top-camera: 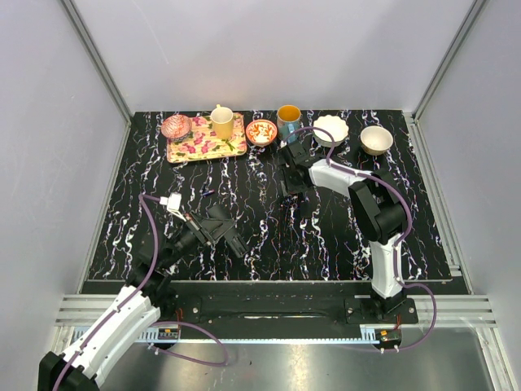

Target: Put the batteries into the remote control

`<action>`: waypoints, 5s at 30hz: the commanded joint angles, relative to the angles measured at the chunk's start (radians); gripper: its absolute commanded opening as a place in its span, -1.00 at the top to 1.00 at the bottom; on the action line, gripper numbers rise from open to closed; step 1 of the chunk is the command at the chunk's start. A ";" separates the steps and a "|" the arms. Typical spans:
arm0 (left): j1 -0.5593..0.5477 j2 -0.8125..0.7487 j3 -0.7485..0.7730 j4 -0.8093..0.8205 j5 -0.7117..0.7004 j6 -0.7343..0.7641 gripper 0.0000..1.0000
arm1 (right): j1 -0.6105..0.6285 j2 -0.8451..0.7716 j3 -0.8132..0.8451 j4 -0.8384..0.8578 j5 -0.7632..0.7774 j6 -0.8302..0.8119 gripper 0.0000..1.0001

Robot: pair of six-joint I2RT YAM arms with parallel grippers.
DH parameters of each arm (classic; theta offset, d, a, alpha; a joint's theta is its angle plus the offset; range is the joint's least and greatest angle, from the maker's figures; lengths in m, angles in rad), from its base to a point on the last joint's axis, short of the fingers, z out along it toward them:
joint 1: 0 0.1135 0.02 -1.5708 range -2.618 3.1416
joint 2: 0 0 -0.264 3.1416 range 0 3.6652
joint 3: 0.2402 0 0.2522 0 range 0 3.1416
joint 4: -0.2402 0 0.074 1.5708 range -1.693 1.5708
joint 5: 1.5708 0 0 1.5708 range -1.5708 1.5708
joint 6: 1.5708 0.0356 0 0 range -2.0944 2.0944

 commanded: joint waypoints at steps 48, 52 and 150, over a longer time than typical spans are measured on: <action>-0.002 -0.009 -0.019 0.090 -0.003 -0.014 1.00 | 0.043 -0.061 -0.059 -0.253 0.037 1.227 0.60; -0.002 -0.006 -0.015 0.086 0.000 -0.011 1.00 | 0.043 -0.058 -0.059 -0.257 0.023 1.220 0.39; -0.016 0.258 0.046 0.312 0.025 -0.037 1.00 | 0.155 -0.546 -0.252 0.077 0.044 0.119 1.00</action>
